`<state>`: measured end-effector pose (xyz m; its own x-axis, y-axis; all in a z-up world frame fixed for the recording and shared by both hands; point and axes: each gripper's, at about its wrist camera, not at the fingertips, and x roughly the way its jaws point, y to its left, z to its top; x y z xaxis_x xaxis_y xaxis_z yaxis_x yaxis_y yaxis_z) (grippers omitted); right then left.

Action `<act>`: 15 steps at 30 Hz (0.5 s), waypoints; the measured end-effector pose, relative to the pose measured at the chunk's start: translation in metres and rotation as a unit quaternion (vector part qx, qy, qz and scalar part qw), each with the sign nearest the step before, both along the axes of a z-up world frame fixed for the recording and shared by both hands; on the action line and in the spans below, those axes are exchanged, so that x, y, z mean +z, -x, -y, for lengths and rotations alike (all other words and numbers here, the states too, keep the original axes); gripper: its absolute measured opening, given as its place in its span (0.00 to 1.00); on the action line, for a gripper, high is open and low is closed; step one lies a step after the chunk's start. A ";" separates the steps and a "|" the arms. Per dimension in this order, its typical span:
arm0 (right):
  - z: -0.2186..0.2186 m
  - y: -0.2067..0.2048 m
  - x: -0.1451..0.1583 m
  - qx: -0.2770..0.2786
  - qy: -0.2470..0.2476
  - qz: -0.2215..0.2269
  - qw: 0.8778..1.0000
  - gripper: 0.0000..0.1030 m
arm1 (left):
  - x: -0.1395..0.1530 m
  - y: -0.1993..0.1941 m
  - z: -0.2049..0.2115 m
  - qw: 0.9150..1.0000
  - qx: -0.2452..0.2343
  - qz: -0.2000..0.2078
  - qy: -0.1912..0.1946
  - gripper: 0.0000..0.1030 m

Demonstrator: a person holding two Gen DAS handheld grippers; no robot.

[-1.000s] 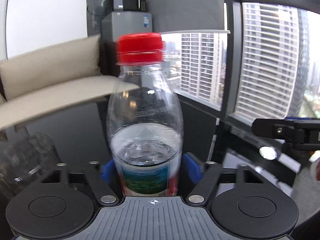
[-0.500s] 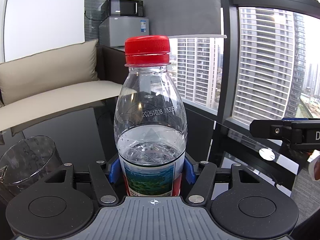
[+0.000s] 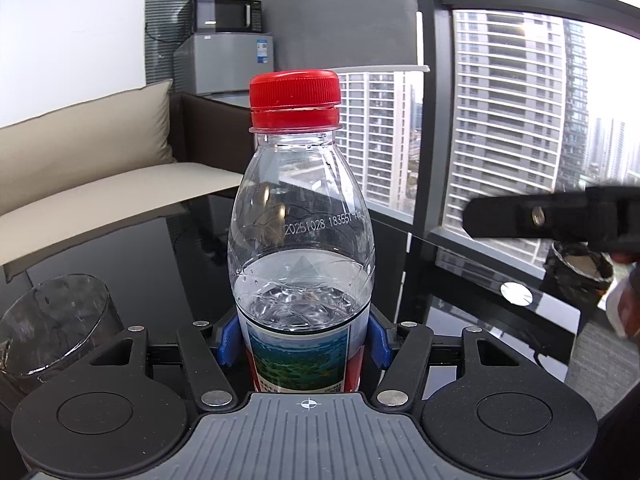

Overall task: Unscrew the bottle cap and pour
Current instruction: 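Bring the right gripper down onto the red cap while the left gripper holds the bottle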

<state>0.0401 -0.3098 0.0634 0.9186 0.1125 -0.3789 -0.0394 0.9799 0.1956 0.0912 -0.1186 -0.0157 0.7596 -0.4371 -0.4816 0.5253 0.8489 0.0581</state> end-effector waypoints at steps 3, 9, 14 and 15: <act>-0.006 -0.011 0.017 0.024 -0.017 -0.003 1.000 1.00 | 0.000 -0.004 0.002 1.000 -0.005 -0.003 0.002 0.55; -0.032 -0.045 0.061 0.076 -0.026 -0.024 0.996 1.00 | -0.002 -0.005 0.002 1.000 -0.010 -0.003 0.003 0.55; -0.056 -0.053 0.079 0.094 0.007 -0.042 0.995 0.85 | -0.003 -0.006 0.001 1.000 -0.013 -0.003 0.004 0.55; -0.060 -0.053 0.081 0.097 0.012 -0.046 0.994 0.76 | -0.003 -0.007 0.001 1.000 -0.013 -0.003 0.005 0.55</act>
